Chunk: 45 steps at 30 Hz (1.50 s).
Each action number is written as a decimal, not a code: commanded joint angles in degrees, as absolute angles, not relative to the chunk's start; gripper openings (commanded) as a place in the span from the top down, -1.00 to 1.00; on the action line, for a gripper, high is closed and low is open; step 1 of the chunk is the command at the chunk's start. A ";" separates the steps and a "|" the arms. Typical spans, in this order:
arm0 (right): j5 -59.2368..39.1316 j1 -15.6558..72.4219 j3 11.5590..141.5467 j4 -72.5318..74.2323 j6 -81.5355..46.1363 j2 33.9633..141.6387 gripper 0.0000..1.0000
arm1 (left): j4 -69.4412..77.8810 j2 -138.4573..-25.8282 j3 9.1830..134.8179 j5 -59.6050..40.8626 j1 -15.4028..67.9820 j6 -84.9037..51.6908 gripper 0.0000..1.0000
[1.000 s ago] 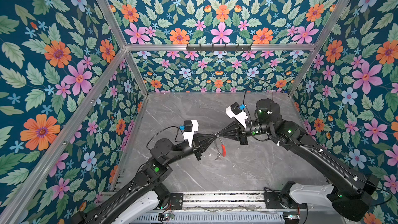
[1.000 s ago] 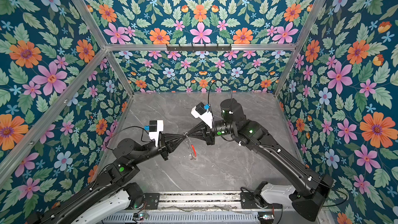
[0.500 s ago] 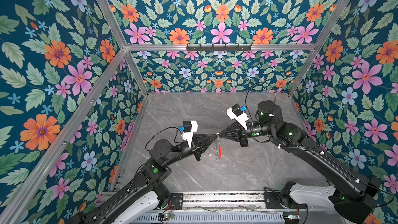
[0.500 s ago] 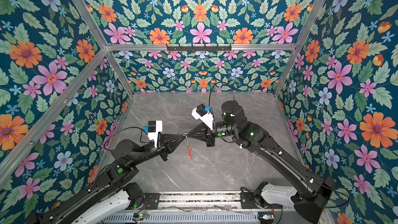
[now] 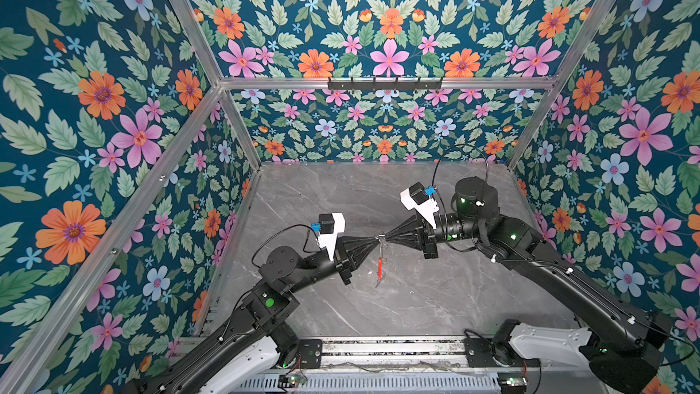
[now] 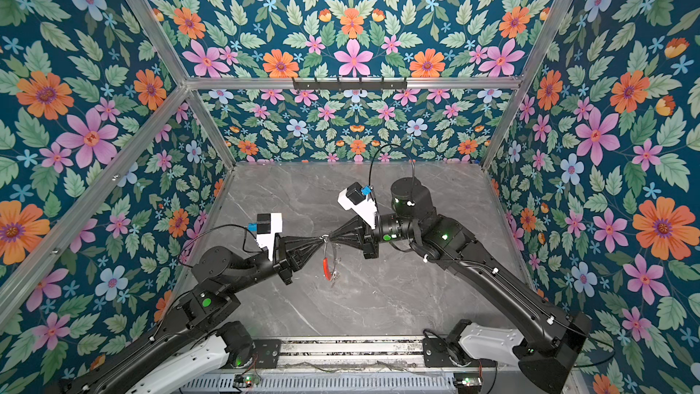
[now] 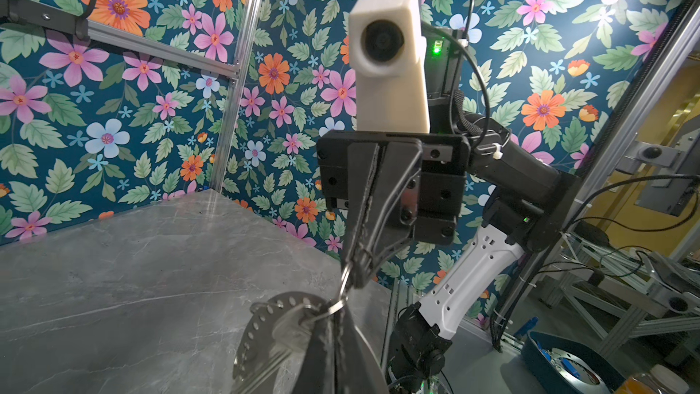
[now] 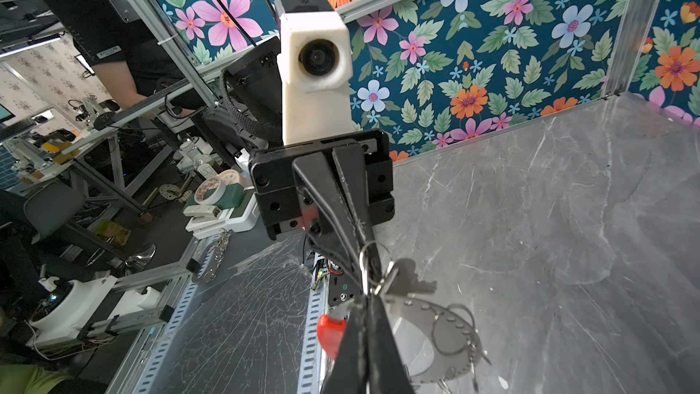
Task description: Remove the keys from the keyring
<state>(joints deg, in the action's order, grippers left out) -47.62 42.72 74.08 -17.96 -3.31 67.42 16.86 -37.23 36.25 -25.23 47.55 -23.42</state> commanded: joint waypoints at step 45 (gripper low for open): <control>-44.51 42.69 48.82 2.64 -9.95 44.95 -0.06 | -10.72 -44.82 51.15 -48.11 47.29 18.34 1.00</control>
